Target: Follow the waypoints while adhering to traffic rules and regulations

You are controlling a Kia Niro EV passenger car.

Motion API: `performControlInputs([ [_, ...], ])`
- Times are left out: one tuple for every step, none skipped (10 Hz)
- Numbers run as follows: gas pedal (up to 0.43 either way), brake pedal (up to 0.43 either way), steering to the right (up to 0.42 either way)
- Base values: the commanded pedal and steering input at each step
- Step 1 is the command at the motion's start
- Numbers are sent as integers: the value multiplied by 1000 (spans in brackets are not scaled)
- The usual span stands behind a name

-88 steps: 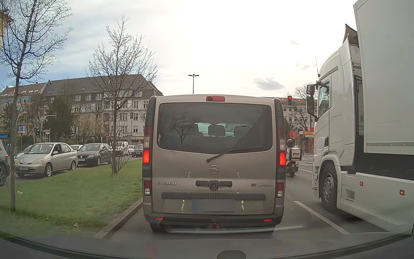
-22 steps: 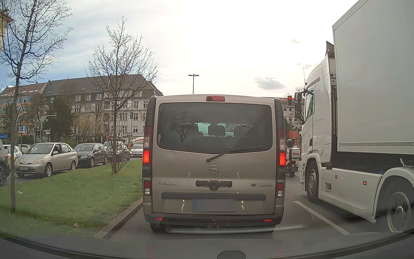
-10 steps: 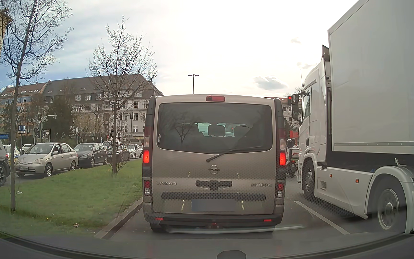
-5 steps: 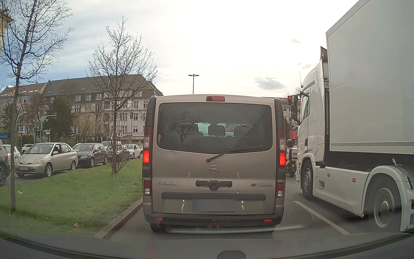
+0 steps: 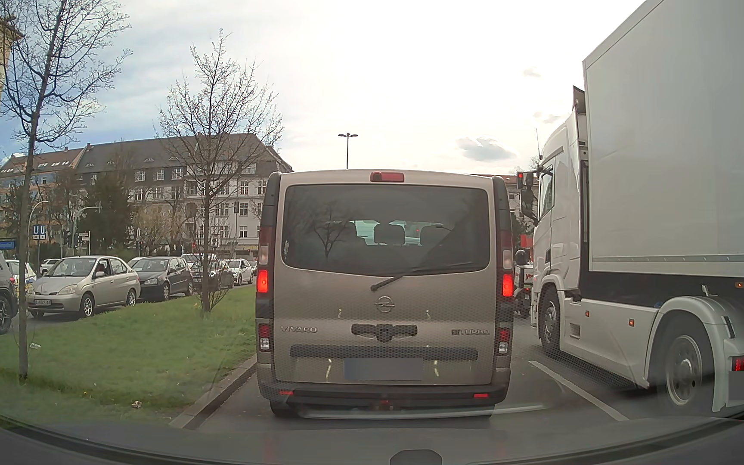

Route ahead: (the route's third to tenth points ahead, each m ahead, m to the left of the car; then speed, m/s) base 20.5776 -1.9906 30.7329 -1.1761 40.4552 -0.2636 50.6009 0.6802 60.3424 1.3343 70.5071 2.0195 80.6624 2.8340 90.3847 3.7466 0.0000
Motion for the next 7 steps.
performControlInputs([
  [0, 299, -3],
  [0, 299, -3],
  [0, 299, -3],
  [0, 299, -3],
  [0, 299, -3],
  [0, 299, -3],
  [0, 299, -3],
])
